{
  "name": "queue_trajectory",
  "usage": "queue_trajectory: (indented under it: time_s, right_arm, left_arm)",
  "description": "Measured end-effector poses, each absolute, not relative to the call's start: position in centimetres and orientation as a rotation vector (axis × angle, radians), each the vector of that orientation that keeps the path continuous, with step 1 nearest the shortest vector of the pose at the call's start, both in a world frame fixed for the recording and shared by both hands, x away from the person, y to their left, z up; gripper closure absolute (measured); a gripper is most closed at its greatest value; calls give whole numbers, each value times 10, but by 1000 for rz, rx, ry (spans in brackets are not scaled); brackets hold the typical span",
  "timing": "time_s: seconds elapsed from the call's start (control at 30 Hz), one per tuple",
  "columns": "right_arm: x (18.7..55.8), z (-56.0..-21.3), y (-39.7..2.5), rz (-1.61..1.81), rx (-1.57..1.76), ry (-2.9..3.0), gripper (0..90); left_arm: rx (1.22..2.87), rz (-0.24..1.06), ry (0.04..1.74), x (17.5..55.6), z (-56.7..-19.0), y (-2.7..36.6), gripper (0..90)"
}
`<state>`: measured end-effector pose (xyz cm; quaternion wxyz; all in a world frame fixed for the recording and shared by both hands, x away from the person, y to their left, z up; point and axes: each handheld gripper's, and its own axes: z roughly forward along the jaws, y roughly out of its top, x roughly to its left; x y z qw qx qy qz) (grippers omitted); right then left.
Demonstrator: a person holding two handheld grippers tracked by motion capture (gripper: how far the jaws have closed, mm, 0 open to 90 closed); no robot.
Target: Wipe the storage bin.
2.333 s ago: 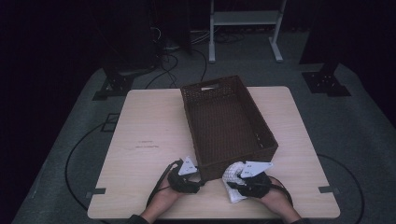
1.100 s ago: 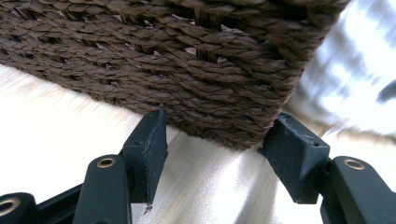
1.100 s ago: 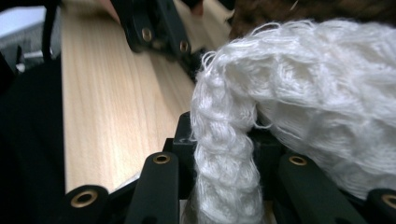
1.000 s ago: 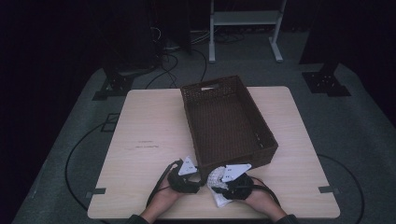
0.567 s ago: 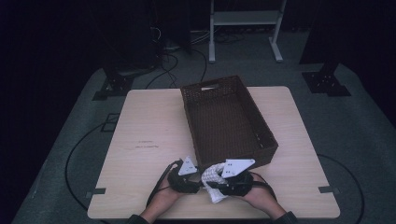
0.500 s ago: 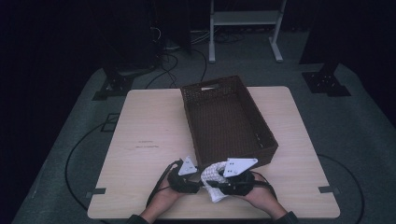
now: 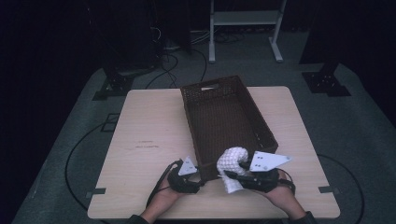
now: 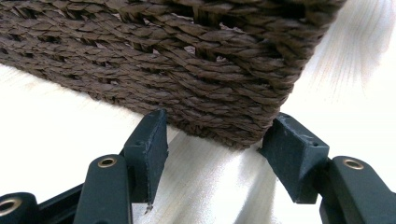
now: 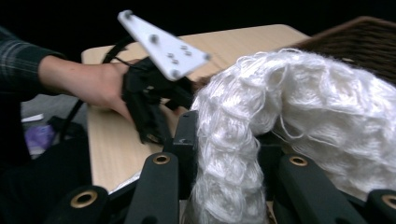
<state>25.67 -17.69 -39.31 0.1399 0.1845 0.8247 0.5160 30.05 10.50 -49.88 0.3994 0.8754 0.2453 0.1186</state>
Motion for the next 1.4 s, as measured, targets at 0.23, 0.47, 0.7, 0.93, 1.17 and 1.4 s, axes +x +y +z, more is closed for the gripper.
queue_trajectory:
  time_s: [0.23,0.47,0.7,0.93,1.17,1.4]
  right_arm:
    - [257,-390,-234,1414,702,2261,690]
    - [261,-404,-290,1326,898,2173,689]
    - [264,-436,-331,1217,1094,2141,689]
    - [268,-469,-351,1071,1230,2178,683]
    - [270,-489,-366,1043,1317,2183,674]
    - [271,-487,-366,1018,1352,2198,469]
  left_arm:
    - [2211,290,620,299,-490,113,358]
    - [2244,277,668,294,-485,147,309]
    - [2227,318,777,294,-484,188,276]
    - [2217,374,866,290,-487,224,227]
    - [2203,398,945,285,-492,250,157]
    - [2201,416,953,286,-497,254,60]
